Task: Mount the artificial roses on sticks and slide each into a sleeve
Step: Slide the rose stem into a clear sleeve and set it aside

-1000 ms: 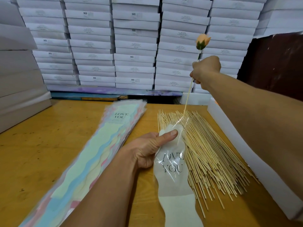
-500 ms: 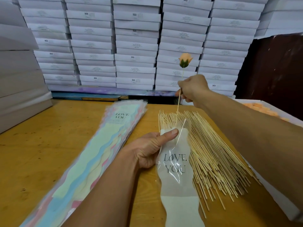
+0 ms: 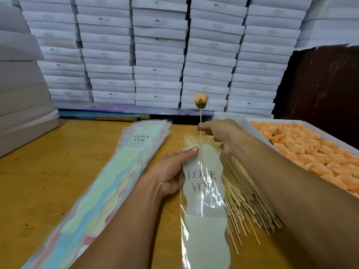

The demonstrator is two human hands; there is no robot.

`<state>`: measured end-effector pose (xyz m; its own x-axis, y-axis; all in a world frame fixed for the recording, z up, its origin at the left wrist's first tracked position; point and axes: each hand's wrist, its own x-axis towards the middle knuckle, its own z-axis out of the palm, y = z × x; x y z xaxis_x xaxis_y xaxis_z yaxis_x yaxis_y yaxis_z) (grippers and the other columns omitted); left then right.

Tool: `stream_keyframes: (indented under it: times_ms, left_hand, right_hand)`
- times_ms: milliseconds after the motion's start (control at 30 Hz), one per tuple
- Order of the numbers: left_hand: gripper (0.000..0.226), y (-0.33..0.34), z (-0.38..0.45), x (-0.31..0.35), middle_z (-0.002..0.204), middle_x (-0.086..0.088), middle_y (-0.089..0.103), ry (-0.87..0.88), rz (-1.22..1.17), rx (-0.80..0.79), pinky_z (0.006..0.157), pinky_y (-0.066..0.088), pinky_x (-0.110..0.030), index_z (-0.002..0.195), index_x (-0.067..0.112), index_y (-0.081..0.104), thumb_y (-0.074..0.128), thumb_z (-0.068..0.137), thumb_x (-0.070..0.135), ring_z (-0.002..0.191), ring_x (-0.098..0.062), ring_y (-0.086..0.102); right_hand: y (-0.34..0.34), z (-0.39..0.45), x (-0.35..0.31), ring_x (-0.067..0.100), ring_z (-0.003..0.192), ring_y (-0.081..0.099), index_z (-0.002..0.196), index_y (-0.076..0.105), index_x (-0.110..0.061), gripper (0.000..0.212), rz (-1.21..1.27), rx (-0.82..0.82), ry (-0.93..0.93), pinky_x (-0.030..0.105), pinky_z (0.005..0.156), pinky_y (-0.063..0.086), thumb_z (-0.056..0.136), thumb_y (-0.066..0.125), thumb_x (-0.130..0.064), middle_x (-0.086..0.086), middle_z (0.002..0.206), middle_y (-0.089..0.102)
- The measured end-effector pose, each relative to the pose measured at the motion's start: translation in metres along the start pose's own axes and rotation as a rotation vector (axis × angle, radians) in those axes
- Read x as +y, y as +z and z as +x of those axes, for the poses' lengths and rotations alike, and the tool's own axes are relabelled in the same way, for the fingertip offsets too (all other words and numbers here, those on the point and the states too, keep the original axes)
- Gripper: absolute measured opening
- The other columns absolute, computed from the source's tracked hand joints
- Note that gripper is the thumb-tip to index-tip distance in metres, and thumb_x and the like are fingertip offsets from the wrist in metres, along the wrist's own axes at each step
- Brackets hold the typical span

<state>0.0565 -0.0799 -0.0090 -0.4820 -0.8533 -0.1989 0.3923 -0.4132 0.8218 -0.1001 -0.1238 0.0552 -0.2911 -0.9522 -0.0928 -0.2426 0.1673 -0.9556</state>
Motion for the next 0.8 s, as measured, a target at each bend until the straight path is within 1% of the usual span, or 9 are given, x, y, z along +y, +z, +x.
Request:
stream_keyframes:
  times_ms: [133, 200, 300, 367, 433, 533, 600, 700, 800]
  left_hand:
    - [0.052, 0.004, 0.001, 0.0, 0.128, -0.03, 0.061, 0.037, -0.011, 0.016, 0.1, 0.051, -0.052, 0.132, -0.005, 0.058, 0.067, 0.085, 0.015, 0.116, -0.041, 0.062]
    - [0.054, 0.005, 0.002, -0.001, 0.134, -0.032, 0.057, 0.057, -0.002, 0.006, 0.107, 0.044, -0.055, 0.135, -0.006, 0.056, 0.066, 0.085, 0.014, 0.124, -0.043, 0.056]
    - [0.056, 0.005, 0.003, -0.001, 0.134, -0.034, 0.055, 0.078, -0.002, -0.014, 0.106, 0.045, -0.057, 0.136, -0.007, 0.052, 0.066, 0.085, 0.008, 0.12, -0.043, 0.056]
    - [0.052, 0.005, 0.002, -0.001, 0.122, -0.032, 0.062, 0.084, 0.001, -0.044, 0.098, 0.052, -0.055, 0.131, -0.007, 0.054, 0.067, 0.082, 0.004, 0.109, -0.042, 0.063]
    - [0.04, 0.005, 0.0, -0.001, 0.103, -0.026, 0.068, 0.082, 0.006, -0.087, 0.081, 0.061, -0.047, 0.121, -0.002, 0.06, 0.066, 0.081, 0.002, 0.088, -0.035, 0.07]
    - [0.029, 0.005, -0.003, -0.001, 0.088, -0.023, 0.071, 0.067, 0.016, -0.124, 0.063, 0.062, -0.039, 0.11, -0.004, 0.064, 0.064, 0.081, 0.001, 0.071, -0.029, 0.073]
    - [0.033, 0.006, -0.005, 0.0, 0.088, -0.023, 0.071, 0.064, 0.034, -0.139, 0.061, 0.062, -0.038, 0.114, -0.006, 0.062, 0.064, 0.082, 0.002, 0.07, -0.029, 0.073]
    - [0.037, 0.006, -0.006, 0.0, 0.092, -0.023, 0.069, 0.06, 0.064, -0.159, 0.063, 0.062, -0.039, 0.119, -0.004, 0.06, 0.064, 0.082, 0.001, 0.073, -0.03, 0.073]
    - [0.028, 0.006, -0.006, 0.0, 0.093, -0.023, 0.069, 0.056, 0.078, -0.156, 0.062, 0.063, -0.039, 0.108, 0.0, 0.064, 0.066, 0.08, 0.0, 0.073, -0.03, 0.073]
  right_hand:
    - [0.0, -0.008, 0.01, 0.016, 0.068, 0.055, 0.086, 0.08, -0.015, 0.015, 0.051, -0.069, 0.087, 0.021, 0.043, 0.042, 0.083, 0.079, -0.03, -0.003, 0.079, 0.068]
    - [0.003, -0.014, 0.015, 0.017, 0.053, 0.065, 0.09, 0.077, -0.012, 0.015, 0.136, -0.19, 0.155, 0.018, 0.035, 0.044, 0.087, 0.076, -0.027, -0.002, 0.064, 0.071]
    - [0.007, -0.02, 0.025, 0.021, 0.054, 0.071, 0.101, 0.078, -0.01, 0.024, 0.188, -0.284, 0.198, 0.032, 0.049, 0.056, 0.083, 0.078, -0.027, 0.007, 0.077, 0.076]
    - [0.006, -0.022, 0.032, 0.028, 0.064, 0.074, 0.098, 0.079, -0.008, 0.026, 0.191, -0.265, 0.173, 0.04, 0.057, 0.06, 0.08, 0.081, -0.026, 0.013, 0.086, 0.078]
    - [0.004, -0.024, 0.038, 0.031, 0.074, 0.075, 0.095, 0.079, -0.009, 0.023, 0.193, -0.27, 0.147, 0.048, 0.071, 0.063, 0.08, 0.081, -0.026, 0.016, 0.09, 0.078]
    - [0.0, -0.021, 0.041, 0.023, 0.068, 0.072, 0.088, 0.078, -0.011, 0.02, 0.27, -0.264, 0.135, 0.037, 0.069, 0.062, 0.088, 0.075, -0.031, 0.007, 0.084, 0.077]
    - [-0.004, -0.01, 0.038, 0.019, 0.069, 0.067, 0.093, 0.076, -0.012, 0.025, 0.289, -0.199, 0.131, 0.035, 0.072, 0.057, 0.094, 0.068, -0.035, 0.003, 0.082, 0.077]
    - [-0.006, 0.005, 0.029, 0.023, 0.082, 0.062, 0.108, 0.065, -0.012, 0.027, 0.333, -0.178, 0.125, 0.042, 0.092, 0.055, 0.098, 0.063, -0.037, 0.005, 0.085, 0.078]
    - [-0.007, 0.016, 0.02, 0.026, 0.075, 0.065, 0.1, 0.057, -0.015, 0.025, 0.397, -0.173, 0.139, 0.044, 0.086, 0.055, 0.096, 0.067, -0.038, 0.012, 0.093, 0.077]
